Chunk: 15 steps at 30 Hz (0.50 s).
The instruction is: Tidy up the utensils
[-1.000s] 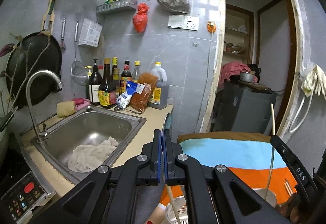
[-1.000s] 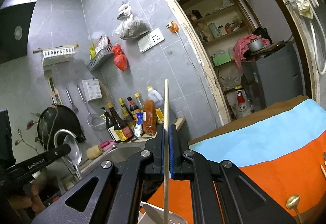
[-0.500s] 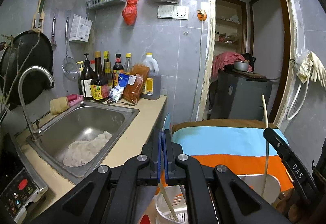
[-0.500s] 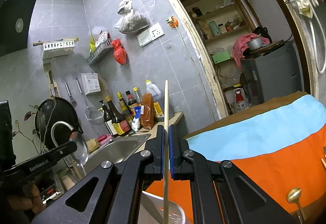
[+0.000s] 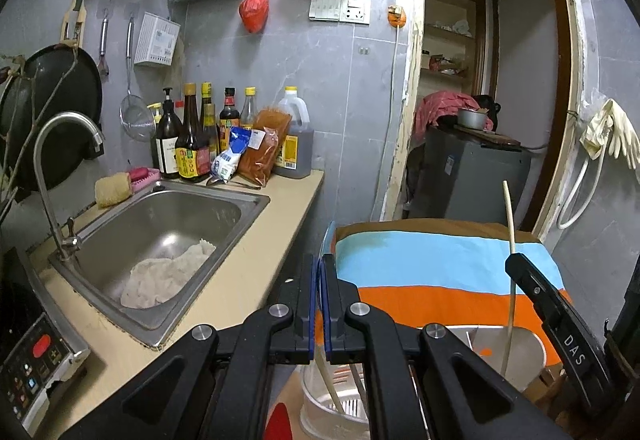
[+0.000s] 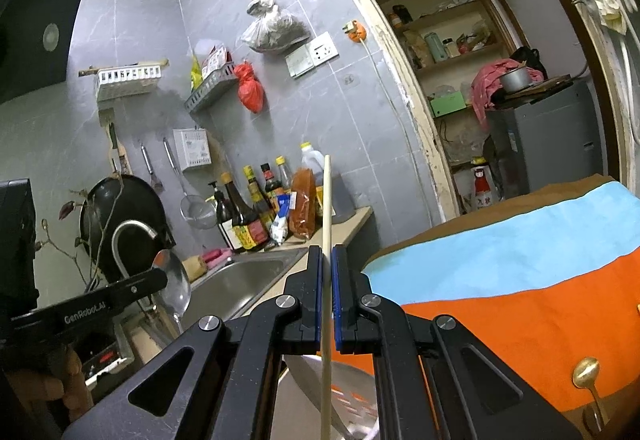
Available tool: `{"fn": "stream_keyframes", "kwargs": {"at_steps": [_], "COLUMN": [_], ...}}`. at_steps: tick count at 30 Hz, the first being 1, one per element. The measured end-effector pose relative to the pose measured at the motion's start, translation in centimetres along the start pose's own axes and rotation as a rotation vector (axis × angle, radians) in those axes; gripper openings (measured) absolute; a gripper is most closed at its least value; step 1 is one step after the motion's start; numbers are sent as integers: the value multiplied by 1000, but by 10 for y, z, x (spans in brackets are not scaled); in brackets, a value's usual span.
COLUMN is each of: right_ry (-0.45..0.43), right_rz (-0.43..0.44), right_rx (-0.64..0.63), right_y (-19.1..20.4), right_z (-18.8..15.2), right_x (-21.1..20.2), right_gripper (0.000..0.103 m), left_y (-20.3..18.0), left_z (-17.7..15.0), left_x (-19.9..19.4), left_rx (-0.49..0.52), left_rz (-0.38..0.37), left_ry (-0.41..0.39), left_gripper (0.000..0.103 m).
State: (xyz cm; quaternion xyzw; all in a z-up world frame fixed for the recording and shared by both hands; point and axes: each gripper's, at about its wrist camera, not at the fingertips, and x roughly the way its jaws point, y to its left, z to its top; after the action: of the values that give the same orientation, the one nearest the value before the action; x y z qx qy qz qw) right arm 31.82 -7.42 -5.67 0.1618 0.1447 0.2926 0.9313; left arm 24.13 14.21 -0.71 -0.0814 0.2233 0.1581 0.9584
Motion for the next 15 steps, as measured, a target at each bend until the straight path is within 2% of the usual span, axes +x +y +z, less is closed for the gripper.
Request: {"fn": "stream_keyframes", "kwargs": {"at_steps": [11, 15], "right_ry": [-38, -23], "right_rz": [5, 19], "right_rx": [19, 30], "right_y": [-4, -5], "right_z": [3, 2], "right_x": [-4, 3], "right_gripper": [5, 5], "left_y": [-2, -1], "left_z": [-2, -2], "left_x": [-3, -6], "left_rx": [1, -6], "left_rz": [2, 5], "left_ry": [6, 11], "left_gripper": [4, 4]}}
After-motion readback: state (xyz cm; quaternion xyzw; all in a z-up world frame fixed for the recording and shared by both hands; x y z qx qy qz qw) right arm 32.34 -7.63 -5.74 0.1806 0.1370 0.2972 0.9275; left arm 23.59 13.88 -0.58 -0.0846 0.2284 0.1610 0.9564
